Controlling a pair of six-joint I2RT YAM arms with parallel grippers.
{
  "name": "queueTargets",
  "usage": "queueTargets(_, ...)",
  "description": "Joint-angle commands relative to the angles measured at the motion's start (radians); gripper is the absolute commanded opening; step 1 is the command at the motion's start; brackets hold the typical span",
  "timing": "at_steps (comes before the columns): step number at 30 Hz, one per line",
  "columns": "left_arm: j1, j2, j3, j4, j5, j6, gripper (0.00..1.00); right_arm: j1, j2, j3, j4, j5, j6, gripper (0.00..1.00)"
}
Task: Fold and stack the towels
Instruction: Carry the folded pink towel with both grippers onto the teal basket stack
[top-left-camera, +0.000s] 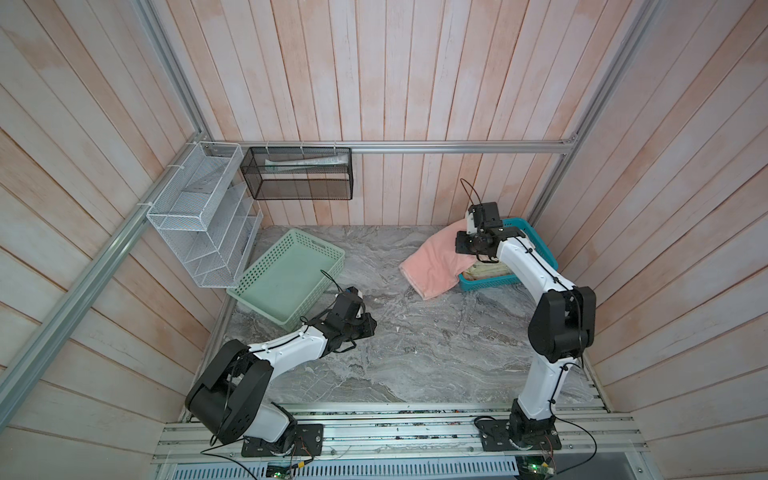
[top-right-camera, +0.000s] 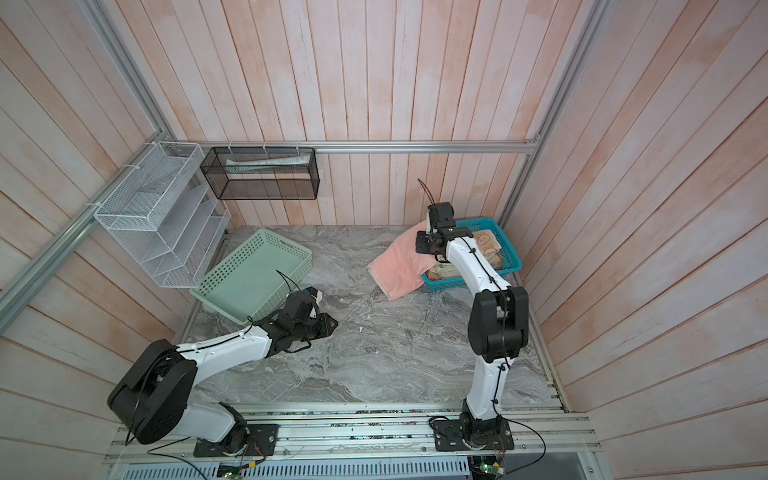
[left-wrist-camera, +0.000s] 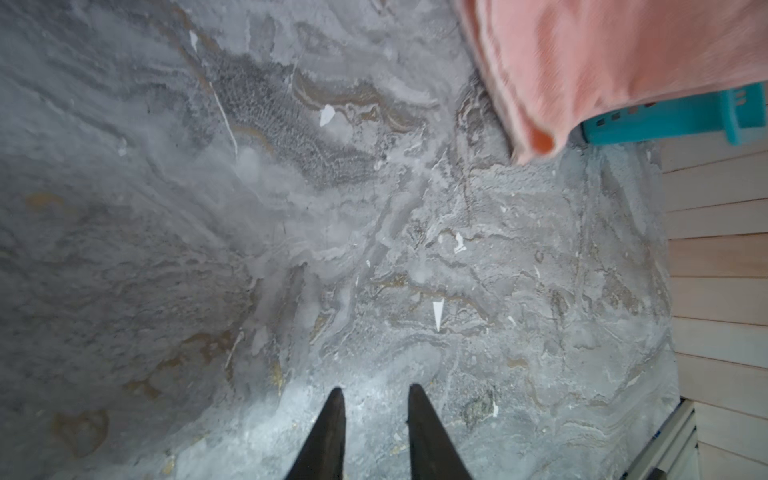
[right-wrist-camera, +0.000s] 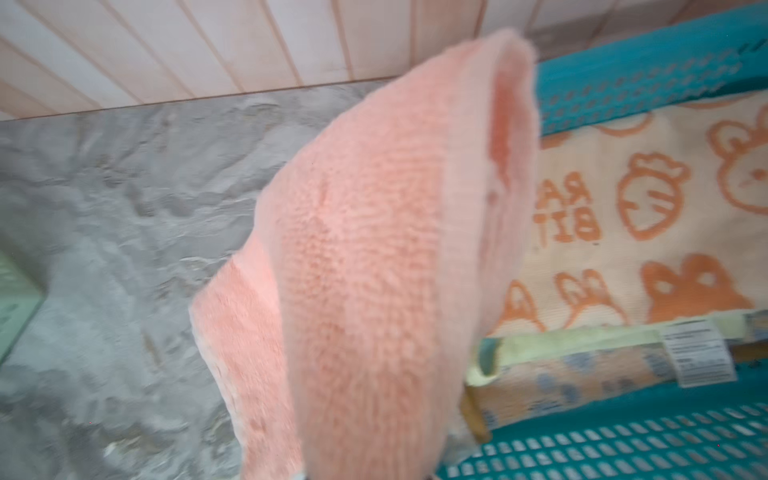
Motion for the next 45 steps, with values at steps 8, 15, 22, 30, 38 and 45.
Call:
queueTargets(8, 0.015, 0.065, -0.002, 0.024, 0.046, -0.001, 0.28, 0.037, 0.211, 0.121, -0.226, -0.234, -0.082, 0.00)
queueTargets(15, 0.030, 0.060, 0.044, -0.008, 0.036, 0.021, 0.28, 0.203, 0.114, 0.004, -0.163, -0.331, 0.019, 0.00)
queueTargets(22, 0.078, -0.002, 0.075, -0.046, 0.023, 0.050, 0.28, 0.270, 0.085, 0.184, -0.279, -0.235, 0.032, 0.00)
queueTargets(30, 0.125, -0.061, 0.098, -0.065, 0.010, 0.077, 0.28, 0.294, 0.160, 0.747, -0.623, -0.152, -0.015, 0.00)
queueTargets(38, 0.156, -0.074, 0.131, -0.092, 0.009, 0.105, 0.28, 0.237, 0.101, 0.702, -0.629, -0.163, -0.031, 0.00)
queueTargets(45, 0.160, -0.079, 0.112, -0.100, 0.009, 0.111, 0.28, 0.148, 0.082, 0.526, -0.628, -0.142, -0.110, 0.00)
